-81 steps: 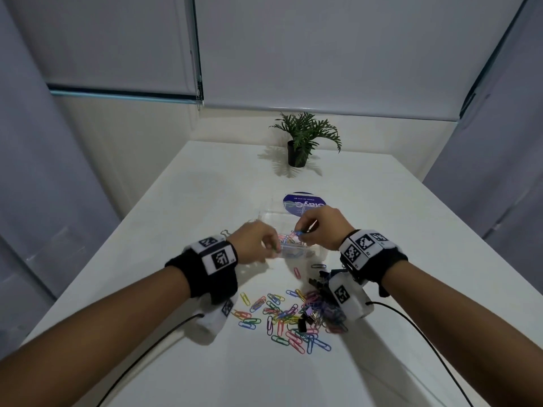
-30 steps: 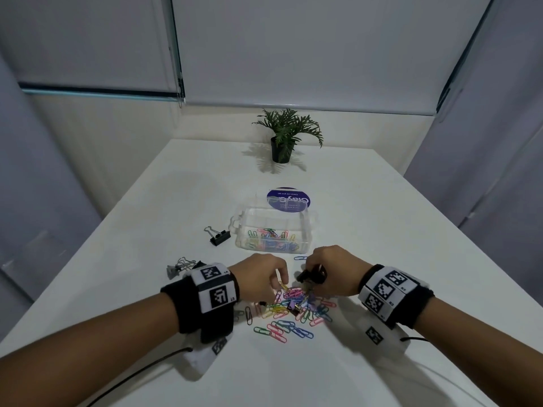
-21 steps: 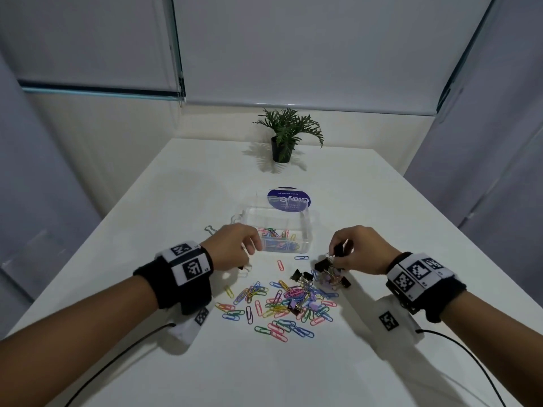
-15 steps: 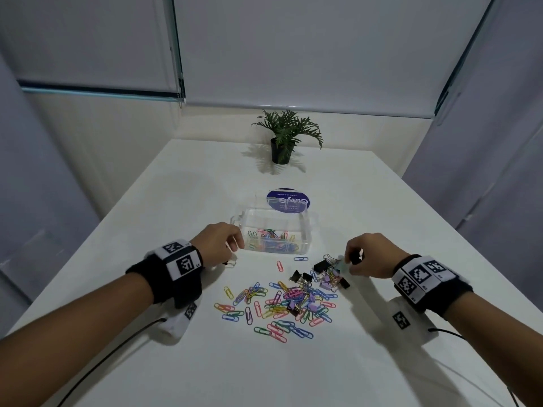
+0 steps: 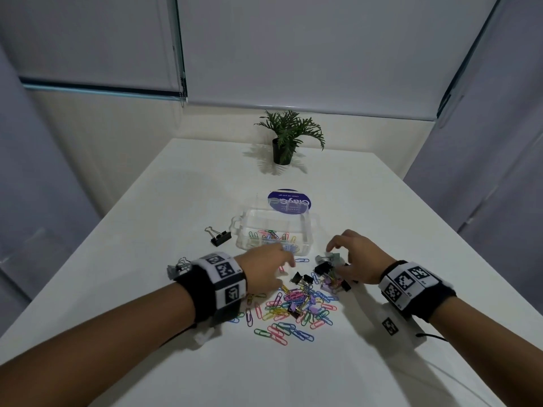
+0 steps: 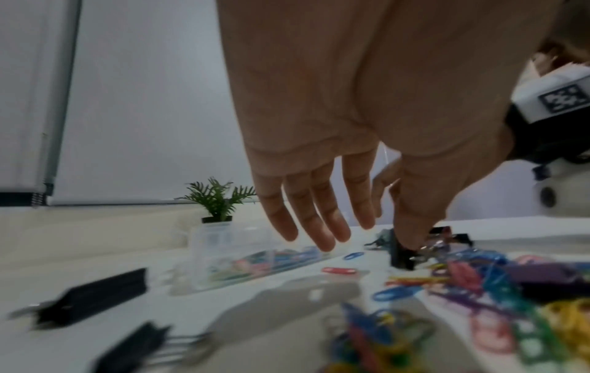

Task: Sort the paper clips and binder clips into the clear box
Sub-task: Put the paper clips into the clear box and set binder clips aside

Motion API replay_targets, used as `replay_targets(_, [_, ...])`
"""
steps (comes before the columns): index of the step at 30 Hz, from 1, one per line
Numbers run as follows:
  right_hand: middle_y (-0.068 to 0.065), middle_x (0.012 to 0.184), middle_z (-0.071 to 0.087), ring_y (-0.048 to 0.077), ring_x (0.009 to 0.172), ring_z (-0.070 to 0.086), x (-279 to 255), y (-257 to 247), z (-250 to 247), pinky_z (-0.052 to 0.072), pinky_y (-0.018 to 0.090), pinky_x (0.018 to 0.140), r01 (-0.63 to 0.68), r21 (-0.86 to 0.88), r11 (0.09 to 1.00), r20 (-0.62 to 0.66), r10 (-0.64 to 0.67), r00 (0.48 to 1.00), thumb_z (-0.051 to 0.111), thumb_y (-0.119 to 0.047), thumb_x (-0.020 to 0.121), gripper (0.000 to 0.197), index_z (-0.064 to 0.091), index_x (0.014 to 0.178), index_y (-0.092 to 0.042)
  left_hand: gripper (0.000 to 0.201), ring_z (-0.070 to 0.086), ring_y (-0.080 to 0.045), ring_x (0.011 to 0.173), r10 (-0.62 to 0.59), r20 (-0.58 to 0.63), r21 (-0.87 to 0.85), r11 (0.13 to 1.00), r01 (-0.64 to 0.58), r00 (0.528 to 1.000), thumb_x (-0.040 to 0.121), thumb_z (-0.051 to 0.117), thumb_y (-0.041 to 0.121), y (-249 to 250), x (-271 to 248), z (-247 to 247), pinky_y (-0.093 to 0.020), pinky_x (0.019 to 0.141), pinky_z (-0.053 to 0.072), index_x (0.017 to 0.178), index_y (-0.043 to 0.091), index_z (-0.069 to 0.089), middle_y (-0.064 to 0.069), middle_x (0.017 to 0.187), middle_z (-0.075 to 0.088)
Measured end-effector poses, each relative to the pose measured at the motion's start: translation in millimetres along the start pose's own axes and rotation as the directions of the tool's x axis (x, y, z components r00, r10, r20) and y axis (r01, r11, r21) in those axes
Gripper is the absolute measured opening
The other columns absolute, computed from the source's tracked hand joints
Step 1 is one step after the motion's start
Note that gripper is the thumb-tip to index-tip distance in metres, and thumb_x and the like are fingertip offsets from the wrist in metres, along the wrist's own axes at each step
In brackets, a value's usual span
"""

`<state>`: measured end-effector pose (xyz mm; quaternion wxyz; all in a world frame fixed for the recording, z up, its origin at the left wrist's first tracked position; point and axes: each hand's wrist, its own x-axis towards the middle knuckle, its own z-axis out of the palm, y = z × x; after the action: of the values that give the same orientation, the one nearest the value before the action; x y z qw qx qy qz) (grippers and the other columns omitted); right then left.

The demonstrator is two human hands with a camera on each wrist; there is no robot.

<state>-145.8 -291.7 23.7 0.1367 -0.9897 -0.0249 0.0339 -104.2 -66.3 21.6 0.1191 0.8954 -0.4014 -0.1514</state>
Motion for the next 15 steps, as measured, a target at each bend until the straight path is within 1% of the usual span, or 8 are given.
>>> replay_targets(1, [0.008, 0.113, 0.052, 0.012, 0.074, 0.046, 0.9, -4.7, 1.1, 0.035, 0.021, 0.073, 0.028, -0.005, 1.000, 0.026, -0.028, 0.999, 0.068, -0.023, 0.076, 0.038, 0.058, 0.112, -0.019, 0.047, 0.049, -0.019, 0.119, 0.029, 0.022, -0.002, 1.000, -0.029, 0.999, 0.088, 0.054, 0.016, 7.0, 4.9, 2.3, -0.031, 0.099, 0.044, 0.133, 0.023, 0.044, -0.003, 0.132, 0.045])
replay_targets(3, [0.007, 0.112, 0.054, 0.018, 0.086, 0.052, 2.1, -13.3, 3.8, 0.038, 0.021, 0.076, 0.069, -0.031, 0.997, 0.114, -0.065, 0.991, 0.069, -0.026, 0.075, 0.038, 0.059, 0.112, -0.021, 0.052, 0.049, -0.024, 0.117, 0.078, 0.058, 0.000, 0.997, -0.078, 0.995, 0.088, 0.054, 0.013, 16.3, 14.9, 6.5, -0.032, 0.095, 0.042, 0.138, 0.024, 0.041, -0.008, 0.129, 0.045])
replay_targets(5, [0.008, 0.110, 0.057, 0.022, 0.096, 0.057, 2.7, -17.9, 7.2, 0.040, 0.022, 0.078, 0.089, -0.064, 0.994, 0.192, -0.075, 0.979, 0.069, -0.024, 0.074, 0.037, 0.062, 0.110, -0.021, 0.051, 0.049, -0.028, 0.117, 0.122, 0.093, 0.032, 0.992, -0.125, 0.988, 0.089, 0.052, 0.008, 21.0, 22.4, 10.2, -0.035, 0.095, 0.041, 0.137, 0.022, 0.044, -0.013, 0.127, 0.047])
replay_targets(6, [0.009, 0.110, 0.058, 0.024, 0.098, 0.058, 2.9, -18.6, 8.8, 0.041, 0.023, 0.079, 0.087, -0.081, 0.993, 0.206, -0.069, 0.976, 0.069, -0.023, 0.074, 0.036, 0.063, 0.109, -0.020, 0.049, 0.049, -0.030, 0.117, 0.134, 0.115, 0.062, 0.988, -0.142, 0.984, 0.090, 0.050, 0.006, 22.1, 25.0, 11.6, -0.036, 0.097, 0.041, 0.136, 0.021, 0.047, -0.015, 0.126, 0.048])
replay_targets(7, [0.009, 0.110, 0.059, 0.025, 0.098, 0.058, 3.1, -18.3, 9.8, 0.043, 0.024, 0.080, 0.080, -0.094, 0.992, 0.202, -0.060, 0.978, 0.069, -0.022, 0.074, 0.035, 0.063, 0.108, -0.019, 0.047, 0.049, -0.033, 0.116, 0.138, 0.131, 0.091, 0.984, -0.151, 0.982, 0.090, 0.049, 0.004, 23.2, 27.1, 12.7, -0.038, 0.098, 0.041, 0.134, 0.021, 0.050, -0.017, 0.125, 0.049])
replay_targets(9, [0.011, 0.109, 0.061, 0.027, 0.098, 0.060, 2.7, -16.7, 9.1, 0.045, 0.027, 0.082, 0.058, -0.107, 0.993, 0.170, -0.040, 0.985, 0.065, -0.020, 0.076, 0.030, 0.064, 0.106, -0.017, 0.043, 0.050, -0.036, 0.114, 0.126, 0.126, 0.119, 0.983, -0.141, 0.984, 0.091, 0.046, 0.002, 24.4, 30.8, 12.8, -0.041, 0.096, 0.043, 0.131, 0.018, 0.054, -0.019, 0.123, 0.050])
replay_targets(12, [0.011, 0.110, 0.061, 0.027, 0.099, 0.059, -0.6, -13.2, 6.9, 0.046, 0.028, 0.082, 0.046, -0.120, 0.992, 0.141, -0.029, 0.990, 0.062, -0.017, 0.077, 0.028, 0.065, 0.105, -0.017, 0.037, 0.052, -0.033, 0.113, 0.077, 0.102, 0.121, 0.989, -0.089, 0.992, 0.089, 0.049, 0.001, 23.9, 34.5, 10.1, -0.038, 0.092, 0.044, 0.124, 0.011, 0.058, -0.016, 0.122, 0.051])
replay_targets(15, [0.008, 0.112, 0.058, 0.025, 0.103, 0.054, -5.7, -13.0, 5.3, 0.042, 0.027, 0.081, 0.077, -0.136, 0.988, 0.092, -0.065, 0.994, 0.062, -0.016, 0.078, 0.029, 0.064, 0.107, -0.018, 0.030, 0.055, -0.030, 0.111, 0.050, 0.073, 0.116, 0.992, -0.058, 0.996, 0.087, 0.055, 0.004, 21.7, 36.2, 9.6, -0.034, 0.088, 0.045, 0.117, 0.007, 0.059, -0.015, 0.120, 0.056])
